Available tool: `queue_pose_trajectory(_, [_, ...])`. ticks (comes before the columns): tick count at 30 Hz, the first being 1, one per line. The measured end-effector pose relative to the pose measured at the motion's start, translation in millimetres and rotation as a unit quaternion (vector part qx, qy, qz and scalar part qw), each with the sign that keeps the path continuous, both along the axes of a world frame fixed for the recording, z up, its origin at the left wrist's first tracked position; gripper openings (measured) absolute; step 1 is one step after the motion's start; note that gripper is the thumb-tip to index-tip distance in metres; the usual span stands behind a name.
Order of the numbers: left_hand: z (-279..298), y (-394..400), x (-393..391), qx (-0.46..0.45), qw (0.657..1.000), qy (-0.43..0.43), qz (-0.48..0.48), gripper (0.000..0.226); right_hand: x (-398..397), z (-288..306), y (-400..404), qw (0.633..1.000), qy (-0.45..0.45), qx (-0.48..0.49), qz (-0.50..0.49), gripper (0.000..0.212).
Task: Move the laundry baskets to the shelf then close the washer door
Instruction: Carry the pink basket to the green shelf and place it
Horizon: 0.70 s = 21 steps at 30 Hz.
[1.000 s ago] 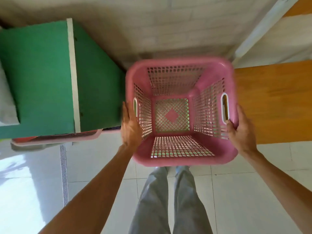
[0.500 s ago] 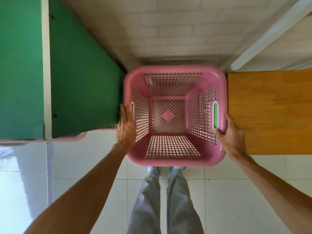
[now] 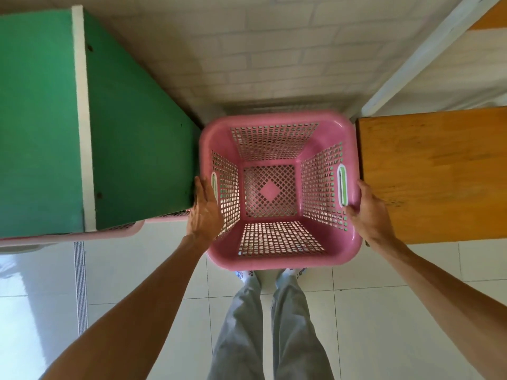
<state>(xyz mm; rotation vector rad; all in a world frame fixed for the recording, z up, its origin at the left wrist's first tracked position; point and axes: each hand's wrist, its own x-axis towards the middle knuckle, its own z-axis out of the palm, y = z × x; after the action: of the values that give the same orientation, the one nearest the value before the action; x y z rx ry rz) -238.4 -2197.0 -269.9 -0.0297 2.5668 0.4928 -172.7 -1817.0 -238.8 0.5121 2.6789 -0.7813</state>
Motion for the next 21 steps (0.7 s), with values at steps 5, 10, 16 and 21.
queue_pose_trajectory(5, [67.9,12.3,-4.0,0.017,0.999,-0.032,-0.018,0.088,-9.3,50.8,-10.9,0.997,-0.081,-0.015,0.01,0.064])
queue_pose_trajectory(10, [175.6,21.5,-18.9,0.011,0.988,-0.068,-0.14,0.095,-18.4,151.6,-25.7,0.995,-0.097,-0.026,-0.001,0.045])
queue_pose_trajectory(16, [301.1,52.4,-41.7,-0.025,0.971,-0.032,-0.238,0.103,-17.5,272.3,-23.7,0.994,-0.078,-0.018,-0.07,0.066])
queue_pose_trajectory(21, [373.0,84.2,-49.8,-0.027,0.958,0.013,-0.286,0.102,11.5,334.0,7.6,0.985,-0.069,-0.023,-0.154,0.071])
